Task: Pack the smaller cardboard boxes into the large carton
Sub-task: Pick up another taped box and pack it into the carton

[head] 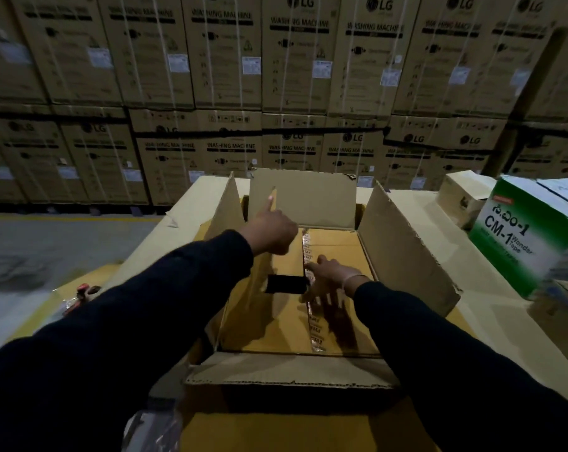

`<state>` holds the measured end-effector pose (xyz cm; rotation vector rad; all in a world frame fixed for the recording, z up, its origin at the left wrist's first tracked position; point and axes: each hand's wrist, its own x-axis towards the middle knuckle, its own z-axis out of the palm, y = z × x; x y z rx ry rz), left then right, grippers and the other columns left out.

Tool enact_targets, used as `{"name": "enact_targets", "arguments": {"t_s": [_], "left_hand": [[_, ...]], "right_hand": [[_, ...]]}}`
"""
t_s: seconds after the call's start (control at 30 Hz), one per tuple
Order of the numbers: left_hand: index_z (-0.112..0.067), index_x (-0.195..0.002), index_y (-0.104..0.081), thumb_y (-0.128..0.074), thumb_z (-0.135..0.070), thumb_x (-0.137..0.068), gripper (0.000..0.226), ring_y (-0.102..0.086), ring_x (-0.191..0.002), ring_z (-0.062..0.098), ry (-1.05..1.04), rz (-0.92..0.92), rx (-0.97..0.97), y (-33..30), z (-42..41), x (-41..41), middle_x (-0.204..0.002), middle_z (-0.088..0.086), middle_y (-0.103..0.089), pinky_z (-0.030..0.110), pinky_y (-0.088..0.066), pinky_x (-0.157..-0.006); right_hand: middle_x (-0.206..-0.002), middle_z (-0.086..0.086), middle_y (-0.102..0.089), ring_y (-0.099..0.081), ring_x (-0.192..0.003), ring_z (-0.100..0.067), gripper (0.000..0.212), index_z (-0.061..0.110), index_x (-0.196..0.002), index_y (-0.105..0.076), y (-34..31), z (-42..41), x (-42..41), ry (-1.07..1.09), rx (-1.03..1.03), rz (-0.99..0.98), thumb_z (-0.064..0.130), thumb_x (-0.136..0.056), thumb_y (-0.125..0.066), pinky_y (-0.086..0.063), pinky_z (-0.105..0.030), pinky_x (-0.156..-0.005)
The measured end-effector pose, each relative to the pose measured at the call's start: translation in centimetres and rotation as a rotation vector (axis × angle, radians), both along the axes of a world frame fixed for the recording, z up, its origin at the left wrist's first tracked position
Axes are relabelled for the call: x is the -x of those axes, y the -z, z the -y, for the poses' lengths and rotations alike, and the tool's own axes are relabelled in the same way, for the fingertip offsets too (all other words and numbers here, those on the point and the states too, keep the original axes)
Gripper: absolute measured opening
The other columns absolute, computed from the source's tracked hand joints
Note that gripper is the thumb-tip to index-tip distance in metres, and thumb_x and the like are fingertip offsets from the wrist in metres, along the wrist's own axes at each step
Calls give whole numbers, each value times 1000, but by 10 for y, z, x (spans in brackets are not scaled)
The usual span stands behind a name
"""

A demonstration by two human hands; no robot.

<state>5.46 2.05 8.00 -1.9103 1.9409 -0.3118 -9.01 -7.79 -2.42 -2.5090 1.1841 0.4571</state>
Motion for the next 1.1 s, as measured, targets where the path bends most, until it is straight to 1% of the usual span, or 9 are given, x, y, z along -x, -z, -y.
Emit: {"name": "enact_targets", "arguments": {"t_s": [0.1, 0.2, 0.37, 0.57, 0.77, 0.87, 0.97, 1.03, 1.1], "left_hand": [[-17, -121, -63, -62, -16, -96, 25, -42, -141, 33, -155, 25, -80, -20, -19, -31, -136, 7, -59, 66, -10, -122], [-19, -129, -59, -60, -15, -97, 33, -15, -155, 39, -283, 24, -126, -6, -45, -70, -154, 10, -44, 71, 0, -120], [-32, -146, -48, -48, -60, -98, 56, -9, -157, 30, -180, 57, -102, 35, -72, -127, -163, 2, -31, 74, -12, -116], [-35, -151, -42, -42, -72, -93, 69, -7, -158, 29, -145, 53, -71, 51, -67, -141, -166, -1, -28, 77, -2, -115], [-36, -148, -46, -50, -72, -90, 69, -7, -157, 35, -175, 72, -145, 36, -65, -127, -164, 1, -31, 83, 10, -108], [-35, -143, -52, -62, -68, -87, 66, -17, -154, 37, -202, 101, -207, 23, -66, -113, -158, 1, -41, 85, 9, -105], [-30, -145, -51, -76, -60, -80, 76, -26, -151, 39, -331, 206, -323, 7, -46, -84, -150, 2, -50, 84, 5, -108], [-24, -148, -48, -77, -53, -83, 77, -26, -150, 41, -422, 220, -390, -2, -26, -63, -154, 6, -45, 78, -3, -114], [-9, -146, -51, -65, -40, -97, 59, -35, -145, 38, -435, 62, -302, 7, -2, -55, -150, 11, -49, 64, -15, -121]], "right_hand": [[-172, -4, -13, -15, -155, -36, 92, 33, -165, -24, 1, -24, -19, -209, 69, -32, 50, -90, -75, -33, -60, -119], [-173, -5, -15, -5, -160, -33, 79, 30, -165, -27, 12, -43, -26, -364, 180, -165, 46, -98, -66, -16, -57, -127], [-160, -6, -42, -21, -157, -28, 54, 17, -149, -56, 13, -54, -14, -409, 330, -361, 48, -107, -44, -3, -54, -128], [-142, -8, -59, -47, -140, -28, 58, 17, -133, -67, -40, -36, 3, -538, 684, -473, 60, -106, -40, -14, -52, -127], [-116, 2, -69, -62, -115, -21, 36, 23, -112, -74, -101, -7, 56, -211, 602, -541, 53, -92, -71, -34, -49, -120], [-146, -5, -58, -62, -122, -25, 53, 20, -128, -71, -99, -4, 86, 21, 489, -659, 40, -82, -87, -53, -37, -102], [-169, -5, -30, -50, -140, -31, 66, 19, -139, -64, -83, -1, 89, 57, 475, -636, 35, -80, -89, -50, -41, -105], [-157, -7, -48, -60, -124, -29, 54, 18, -129, -69, -80, 2, 77, 103, 402, -565, 34, -81, -88, -55, -41, -102], [-138, -7, -62, -63, -109, -26, 55, 16, -130, -69, -76, 9, 64, 159, 322, -502, 37, -82, -87, -57, -42, -99]]}}
